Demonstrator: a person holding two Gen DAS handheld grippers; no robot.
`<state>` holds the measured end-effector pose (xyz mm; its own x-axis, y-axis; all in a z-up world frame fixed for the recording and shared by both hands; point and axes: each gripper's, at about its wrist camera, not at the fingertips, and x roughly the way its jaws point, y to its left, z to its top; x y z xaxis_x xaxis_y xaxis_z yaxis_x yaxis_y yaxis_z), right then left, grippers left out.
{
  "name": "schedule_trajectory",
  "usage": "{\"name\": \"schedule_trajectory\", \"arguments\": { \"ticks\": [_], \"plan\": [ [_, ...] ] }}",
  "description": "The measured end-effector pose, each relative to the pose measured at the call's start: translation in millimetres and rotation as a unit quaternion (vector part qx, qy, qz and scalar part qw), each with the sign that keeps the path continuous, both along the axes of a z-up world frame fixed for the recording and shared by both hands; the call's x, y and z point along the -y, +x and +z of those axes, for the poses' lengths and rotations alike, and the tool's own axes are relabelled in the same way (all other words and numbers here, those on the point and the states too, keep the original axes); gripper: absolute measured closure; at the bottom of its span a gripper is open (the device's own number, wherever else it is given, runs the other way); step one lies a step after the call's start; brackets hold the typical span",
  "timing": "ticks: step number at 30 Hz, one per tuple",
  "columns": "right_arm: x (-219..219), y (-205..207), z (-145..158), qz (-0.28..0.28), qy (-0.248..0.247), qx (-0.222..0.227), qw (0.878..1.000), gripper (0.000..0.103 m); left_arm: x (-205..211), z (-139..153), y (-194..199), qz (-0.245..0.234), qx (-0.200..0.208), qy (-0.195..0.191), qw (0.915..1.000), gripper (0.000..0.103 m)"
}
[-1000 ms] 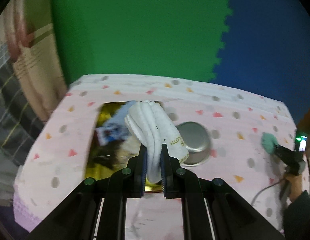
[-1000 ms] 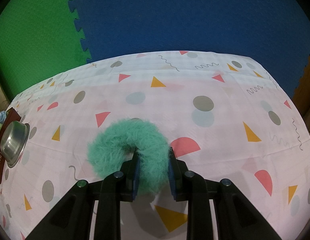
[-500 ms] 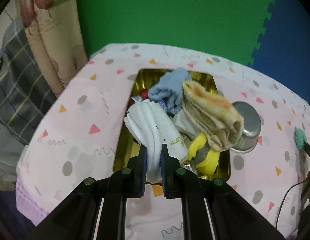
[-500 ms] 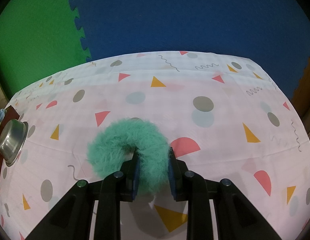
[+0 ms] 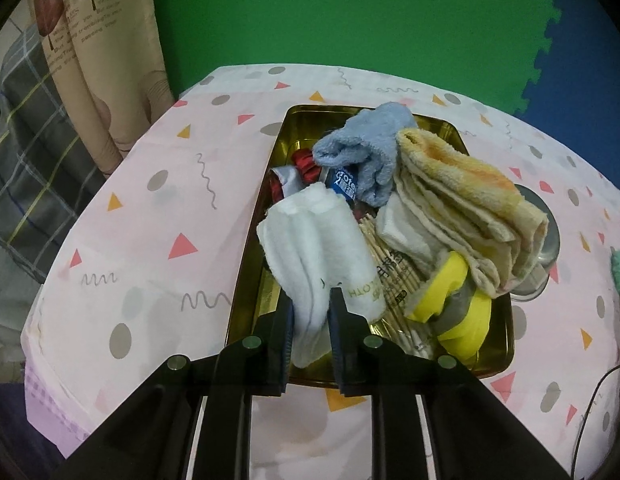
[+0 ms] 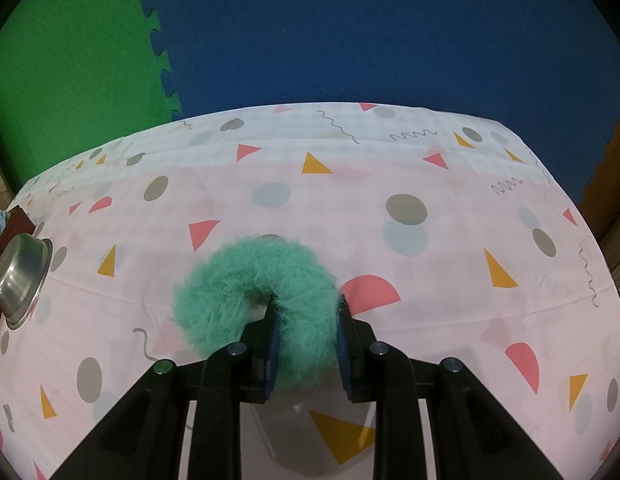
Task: Organize soft objects
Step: 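Carry the white sock into the gold tin and open the left tool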
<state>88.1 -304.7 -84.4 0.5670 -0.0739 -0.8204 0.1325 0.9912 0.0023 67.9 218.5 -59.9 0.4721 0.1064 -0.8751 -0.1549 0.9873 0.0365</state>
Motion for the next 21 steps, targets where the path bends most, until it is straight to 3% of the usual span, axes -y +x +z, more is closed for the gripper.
{"name": "schedule_trajectory", "arguments": {
  "ticks": [4, 8, 15, 21],
  "plan": [
    [-0.7, 0.2, 0.2, 0.000, -0.004, 0.000, 1.000, 0.078, 1.0, 2.4, -3.3, -0.004, 0.004, 0.007, 1.0000, 0.079],
    [-1.6, 0.0, -0.1, 0.001, -0.009, -0.001, 1.000, 0.078, -0.4, 7.8, -10.1, 0.000, 0.015, 0.003, 0.9999, 0.061],
    [-1.9, 0.3, -0.3, 0.001, -0.012, -0.001, 1.000, 0.078, 3.5, 21.6, -21.1, 0.009, 0.041, 0.025, 0.9988, 0.056],
    [-1.9, -0.1, 0.1, 0.002, -0.012, 0.000, 1.000, 0.078, 1.7, 33.5, -32.7, 0.051, 0.084, 0.043, 0.9943, 0.049]
  ]
}}
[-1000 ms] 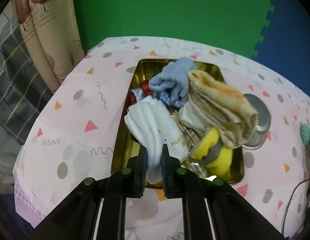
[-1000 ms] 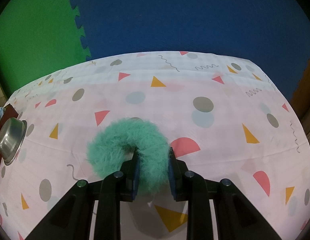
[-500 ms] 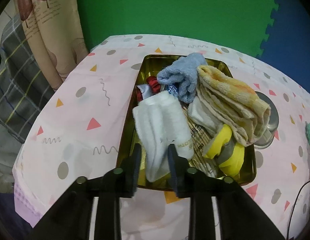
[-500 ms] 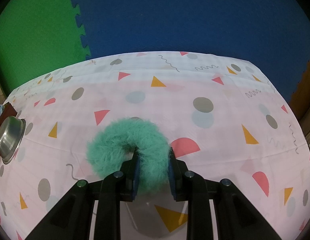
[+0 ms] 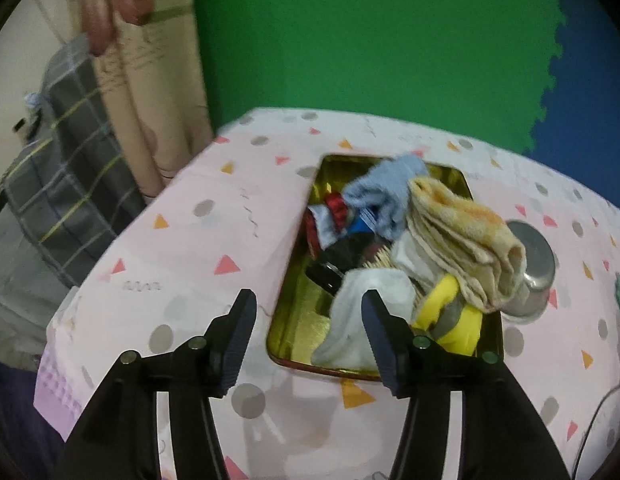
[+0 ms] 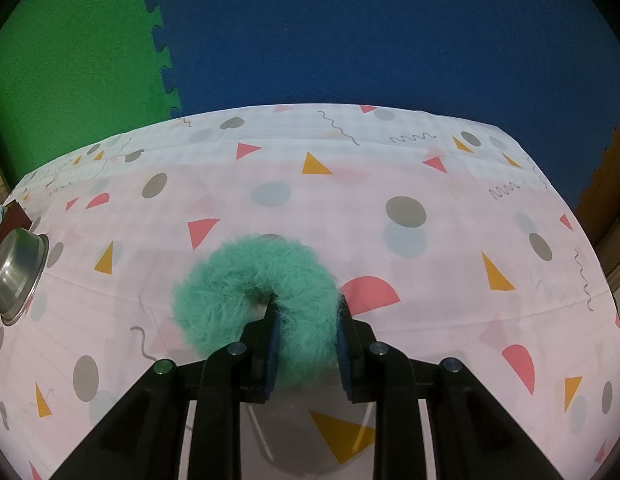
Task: Organize soft objects
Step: 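Carry the white sock into the gold tin and open the left tool, then carry the green fuzzy scrunchie into the gold tin and open the right tool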
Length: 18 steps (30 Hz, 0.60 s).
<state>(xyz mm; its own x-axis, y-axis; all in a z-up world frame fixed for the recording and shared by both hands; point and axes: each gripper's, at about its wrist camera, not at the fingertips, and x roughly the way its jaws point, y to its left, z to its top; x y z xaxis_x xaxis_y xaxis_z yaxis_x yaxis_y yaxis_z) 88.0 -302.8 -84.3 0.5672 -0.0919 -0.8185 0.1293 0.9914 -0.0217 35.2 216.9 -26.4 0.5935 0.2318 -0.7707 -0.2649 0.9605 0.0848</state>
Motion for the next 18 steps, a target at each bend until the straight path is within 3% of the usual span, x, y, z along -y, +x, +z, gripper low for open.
{"name": "schedule_trajectory", "arguments": {
  "ticks": [5, 12, 18],
  "plan": [
    [2.0, -1.4, 0.3, -0.002, 0.008, 0.001, 1.000, 0.080, 1.2, 5.6, -8.8, 0.036, 0.035, 0.024, 0.9984, 0.046],
    [4.0, -12.1, 4.4, -0.020, 0.038, 0.006, 0.999, 0.084, 2.8, 1.2, -10.7, 0.043, 0.035, 0.029, 0.9980, 0.044],
    [-3.2, -21.3, 13.2, -0.021, 0.035, 0.007, 0.999, 0.085, 5.8, 0.9, -17.1, 0.045, 0.044, 0.042, 0.9972, 0.040]
  ]
}}
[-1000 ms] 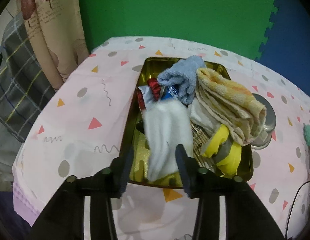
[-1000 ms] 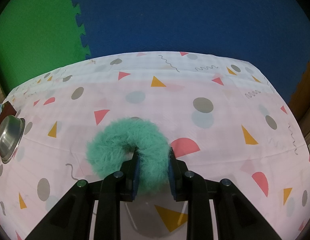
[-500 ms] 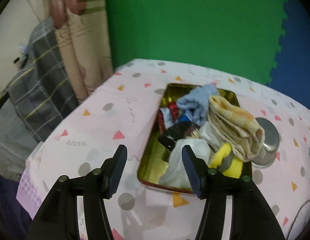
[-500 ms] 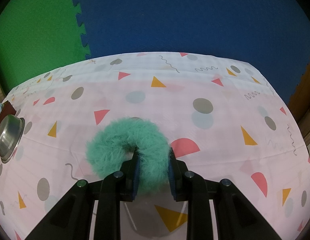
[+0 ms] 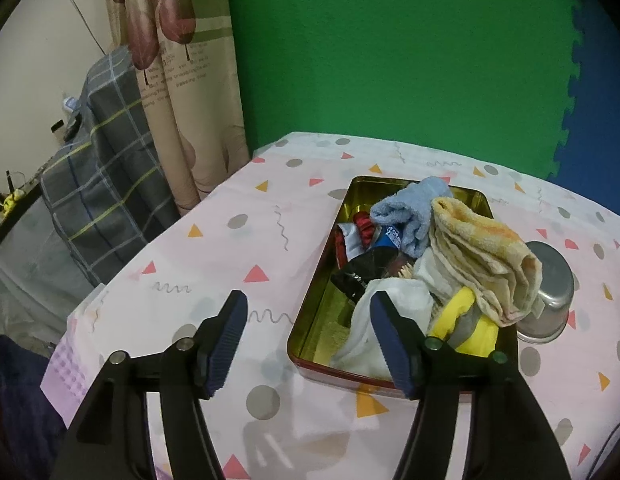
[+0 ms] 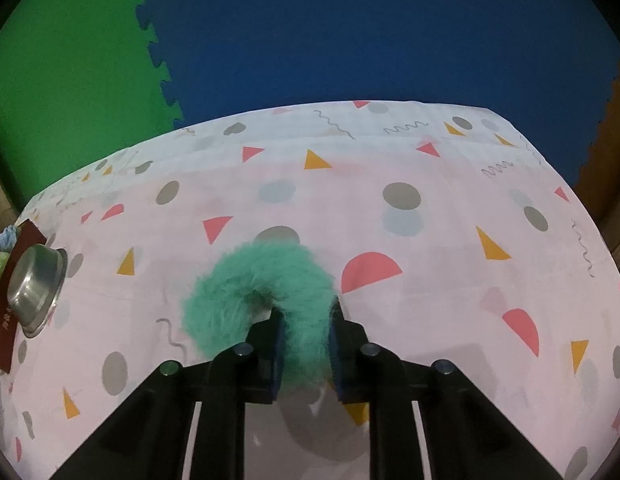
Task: Organize soft objects
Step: 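Carry the green fuzzy scrunchie into the gold tin and open the right tool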
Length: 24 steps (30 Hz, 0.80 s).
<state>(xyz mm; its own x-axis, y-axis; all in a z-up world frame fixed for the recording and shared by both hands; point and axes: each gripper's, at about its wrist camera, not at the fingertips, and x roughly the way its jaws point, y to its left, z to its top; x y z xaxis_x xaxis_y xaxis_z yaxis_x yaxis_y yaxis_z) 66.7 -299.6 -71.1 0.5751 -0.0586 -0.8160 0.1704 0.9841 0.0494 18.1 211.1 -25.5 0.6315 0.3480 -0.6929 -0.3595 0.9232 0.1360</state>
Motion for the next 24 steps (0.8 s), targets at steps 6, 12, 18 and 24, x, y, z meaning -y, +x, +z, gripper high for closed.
{"name": "schedule_trajectory", "arguments": {
  "ticks": [6, 12, 18, 24],
  "plan": [
    [-19.0, -5.7, 18.5, 0.019, 0.000, 0.006, 1.000, 0.085, 0.2, -0.2, -5.9, -0.008, 0.004, -0.002, 1.0000, 0.039],
    [-47.2, -6.9, 36.0, 0.043, 0.012, 0.017, 0.999, 0.085, -6.6, -2.3, -7.4, 0.000, 0.002, -0.020, 0.9998, 0.039],
    [-84.5, -5.9, 53.7, 0.081, 0.018, 0.023, 0.996, 0.085, -13.6, -4.0, -8.6, 0.010, 0.003, -0.015, 0.9998, 0.038],
    [-129.5, -3.3, 70.2, 0.130, 0.015, 0.030, 0.991, 0.085, -18.9, -5.2, -10.1, 0.022, 0.003, -0.017, 0.9996, 0.036]
  ]
}}
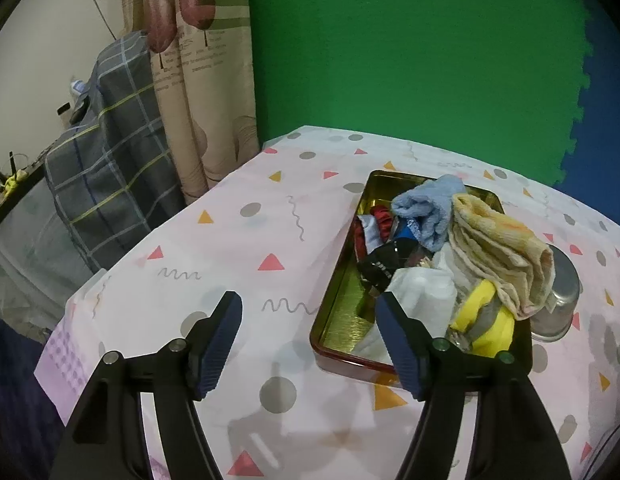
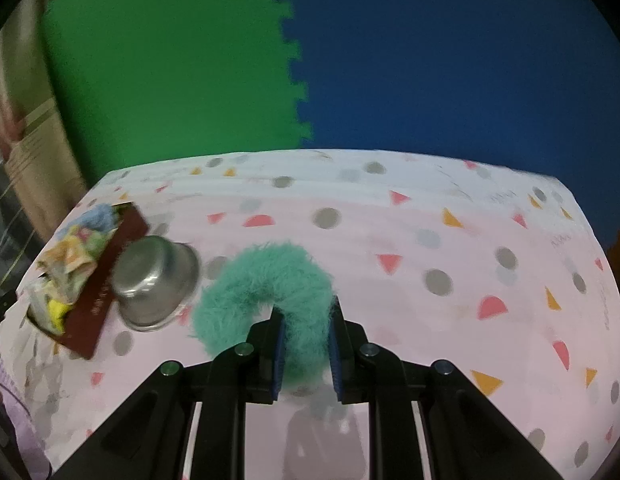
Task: Organize soft objects
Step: 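Carry the green fuzzy scrunchie into the gold tin and open the right tool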
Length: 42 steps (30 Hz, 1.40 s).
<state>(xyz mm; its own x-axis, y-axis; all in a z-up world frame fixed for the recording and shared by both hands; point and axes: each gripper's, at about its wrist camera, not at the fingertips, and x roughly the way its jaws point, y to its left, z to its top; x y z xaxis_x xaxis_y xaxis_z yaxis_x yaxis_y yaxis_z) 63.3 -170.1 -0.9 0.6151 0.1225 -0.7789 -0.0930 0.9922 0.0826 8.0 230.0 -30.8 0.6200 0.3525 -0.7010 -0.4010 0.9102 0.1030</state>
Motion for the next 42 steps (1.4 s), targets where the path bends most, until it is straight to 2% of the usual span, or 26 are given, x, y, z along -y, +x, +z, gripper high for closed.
{"name": "schedule_trajectory", "arguments": {
  "ticks": [11, 26, 33, 42],
  "plan": [
    [-90.2, 3.6, 29.3, 0.094, 0.021, 0.014, 0.995, 0.085, -8.9, 2.7, -5.6, 0.020, 0.004, -0.008, 0.9998, 0.035],
    [-227.3, 15.3, 43.3, 0.207, 0.047, 0.025, 0.977, 0.085, -43.3, 4.7, -12.9, 0.081, -0.003, -0.009, 0.9967, 0.033],
    [-273.4, 25.2, 39.6, 0.230, 0.058, 0.018, 0.971, 0.085, -51.6, 3.0, -13.8, 0.096, -0.012, -0.002, 0.9953, 0.032],
    [-317.2, 39.3, 17.0, 0.243, 0.012, 0.013, 0.970, 0.085, -61.1, 2.3, -15.5, 0.101, -0.021, -0.017, 0.9945, 0.029]
  ]
}}
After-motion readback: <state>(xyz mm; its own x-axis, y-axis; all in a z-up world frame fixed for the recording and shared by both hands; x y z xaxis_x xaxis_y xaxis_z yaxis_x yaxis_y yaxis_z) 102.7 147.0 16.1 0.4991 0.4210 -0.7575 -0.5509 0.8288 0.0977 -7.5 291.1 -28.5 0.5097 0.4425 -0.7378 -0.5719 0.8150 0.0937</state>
